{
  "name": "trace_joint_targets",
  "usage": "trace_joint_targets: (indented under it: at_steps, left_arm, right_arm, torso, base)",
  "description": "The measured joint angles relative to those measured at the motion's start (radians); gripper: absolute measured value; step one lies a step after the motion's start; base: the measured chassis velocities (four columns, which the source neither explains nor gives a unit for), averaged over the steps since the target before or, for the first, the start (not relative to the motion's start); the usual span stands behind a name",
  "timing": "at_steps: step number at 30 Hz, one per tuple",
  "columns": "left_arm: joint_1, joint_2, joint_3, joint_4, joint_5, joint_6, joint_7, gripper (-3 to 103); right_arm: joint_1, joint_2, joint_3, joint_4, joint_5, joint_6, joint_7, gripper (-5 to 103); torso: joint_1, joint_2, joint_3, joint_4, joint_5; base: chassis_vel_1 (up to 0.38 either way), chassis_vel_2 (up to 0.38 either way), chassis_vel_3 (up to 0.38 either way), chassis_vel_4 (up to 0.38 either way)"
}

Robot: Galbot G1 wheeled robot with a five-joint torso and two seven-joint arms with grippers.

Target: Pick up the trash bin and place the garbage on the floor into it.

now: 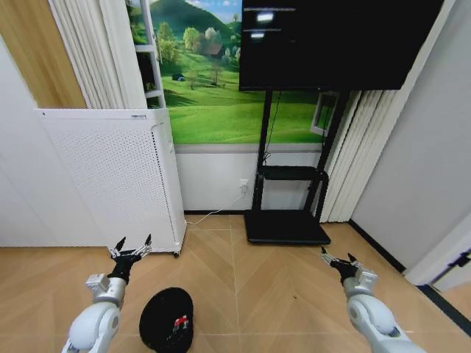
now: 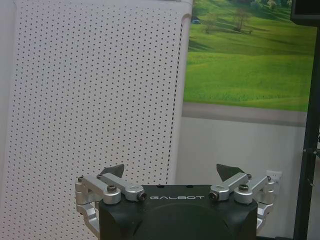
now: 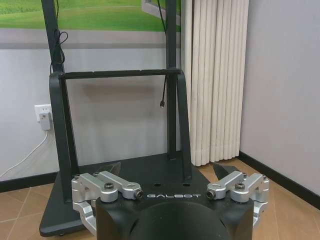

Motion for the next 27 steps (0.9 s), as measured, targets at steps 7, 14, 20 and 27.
trace_joint_targets:
  at_steps: [7,14,20,27]
  left_arm:
    - [0.000,0.000,0.000,0.000,0.000,0.000,0.000,100]
    - [0.000,0.000,0.000,0.000,0.000,0.000,0.000,100]
    - [0.000,0.000,0.000,0.000,0.000,0.000,0.000,100]
    - [0.000,0.000,0.000,0.000,0.000,0.000,0.000,100]
  right_arm:
    - [0.000,0.000,0.000,0.000,0.000,0.000,0.000,100]
    - [0.000,0.000,0.000,0.000,0.000,0.000,0.000,100]
    - [0.000,0.000,0.000,0.000,0.000,0.000,0.000,100]
    - [0.000,0.000,0.000,0.000,0.000,0.000,0.000,100]
  torso:
    - [0.009,0.024,0.015,0.0000,0.0000]
    - [0.017,0.049,0.032,-0.0001,0.0000]
    - [0.019,0.055,0.036,0.0000,0.0000]
    - [0.033,0.092,0.060,0.0000,0.0000]
  base:
    - [0.000,0.000,0.000,0.000]
    - [0.000,0.000,0.000,0.000]
    - [0.000,0.000,0.000,0.000]
    - [0.000,0.000,0.000,0.000]
